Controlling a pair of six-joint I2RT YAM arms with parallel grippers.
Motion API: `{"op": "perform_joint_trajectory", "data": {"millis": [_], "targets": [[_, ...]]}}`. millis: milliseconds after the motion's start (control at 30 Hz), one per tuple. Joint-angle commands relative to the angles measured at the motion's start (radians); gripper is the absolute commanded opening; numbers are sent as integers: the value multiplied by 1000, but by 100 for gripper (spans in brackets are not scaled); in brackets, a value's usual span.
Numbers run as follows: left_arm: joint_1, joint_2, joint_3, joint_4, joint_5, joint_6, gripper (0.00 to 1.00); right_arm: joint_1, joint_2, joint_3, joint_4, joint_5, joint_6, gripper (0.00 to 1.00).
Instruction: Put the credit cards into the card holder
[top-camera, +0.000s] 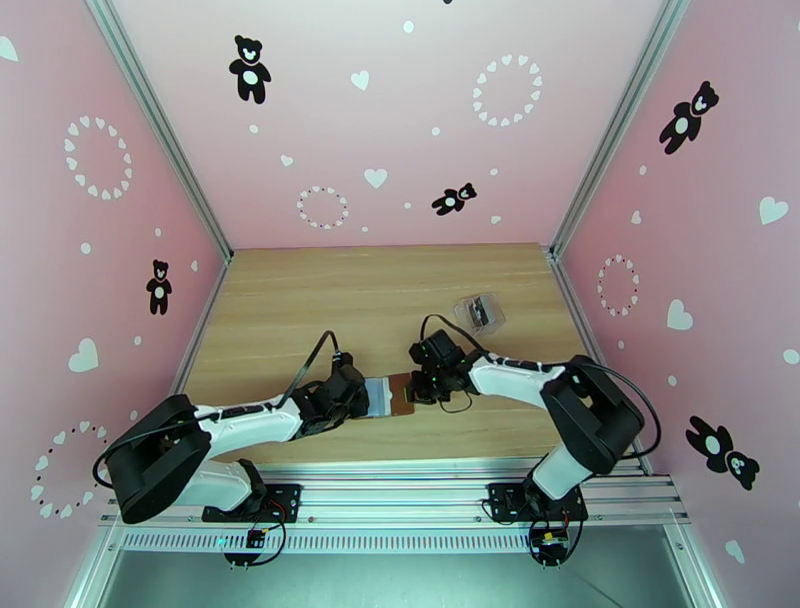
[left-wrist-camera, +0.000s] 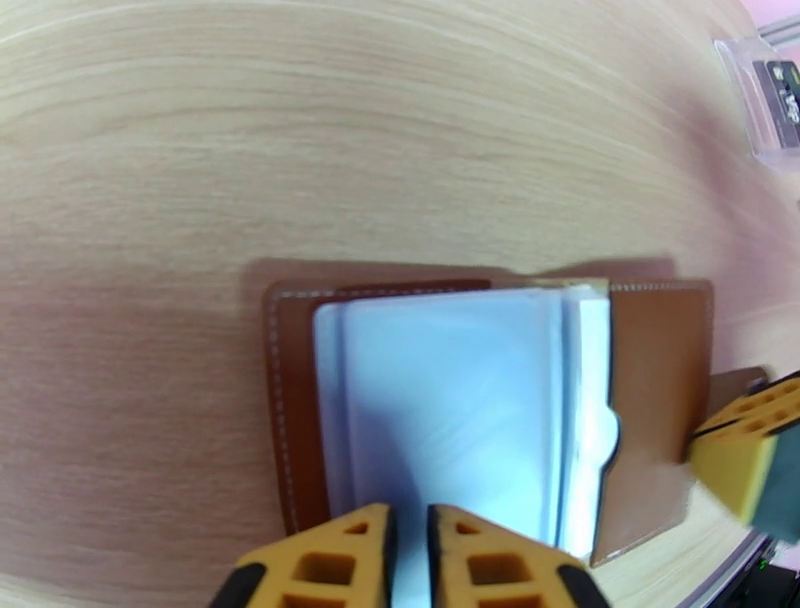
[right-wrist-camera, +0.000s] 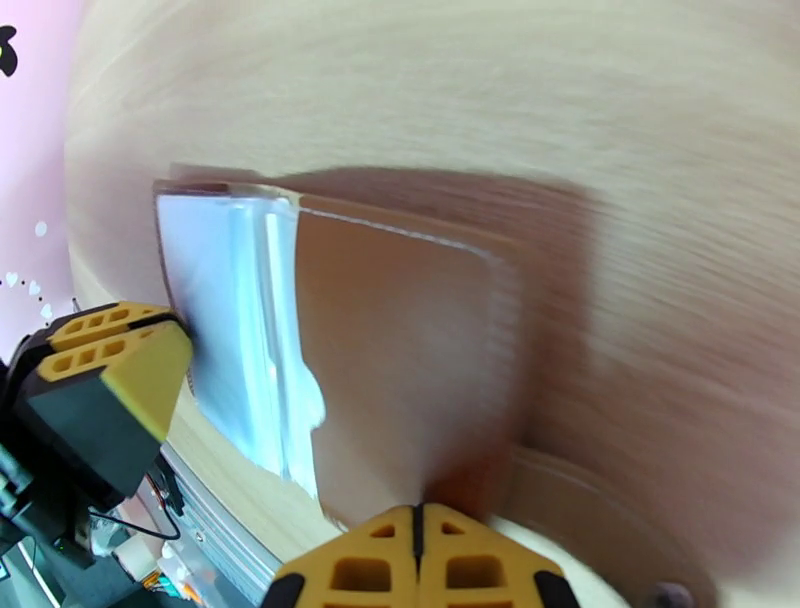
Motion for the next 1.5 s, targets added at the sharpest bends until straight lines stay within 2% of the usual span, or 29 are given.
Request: {"op": "perform_joint_trajectory", "data": {"millis": [0, 100, 167, 267, 400, 567, 633, 700, 800, 1067, 1200, 1333, 1467], "targets": [[9, -70, 7, -120, 8, 20, 24, -1, -93, 92, -146, 80, -57, 16], [9, -135, 27, -165, 8, 35, 29, -30, -135, 172, -275, 163, -126, 24], [8, -165, 46, -193, 5, 47, 30, -84, -150, 211, -332, 191, -159, 29], [9, -181, 76, -222, 7, 64, 31, -183, -159, 279, -413, 228, -214, 38], [8, -183, 83, -213, 21, 63, 32, -359, -143, 356, -481, 304, -272, 59], [8, -152, 82, -184, 42, 61, 32, -554, -63, 422, -471, 338, -297, 71], [8, -133, 84, -171, 57, 60, 32, -625, 7, 459, -470, 325, -299, 71], [4, -122, 82, -156, 69, 59, 32, -683, 81, 501, -457, 290, -297, 65], [-6, -112, 82, -151, 75, 61, 30, -723, 151, 532, -412, 252, -294, 63], [-10, -110, 69, -144, 75, 58, 29, -754, 310, 690, -442, 261, -315, 62], [-12, -111, 67, -138, 80, 59, 29, -763, 400, 755, -455, 216, -328, 48], [-14, -103, 71, -134, 83, 59, 29, -762, 492, 824, -457, 154, -340, 47], [-15, -104, 72, -139, 79, 59, 29, -762, 536, 851, -470, 160, -359, 46]]}}
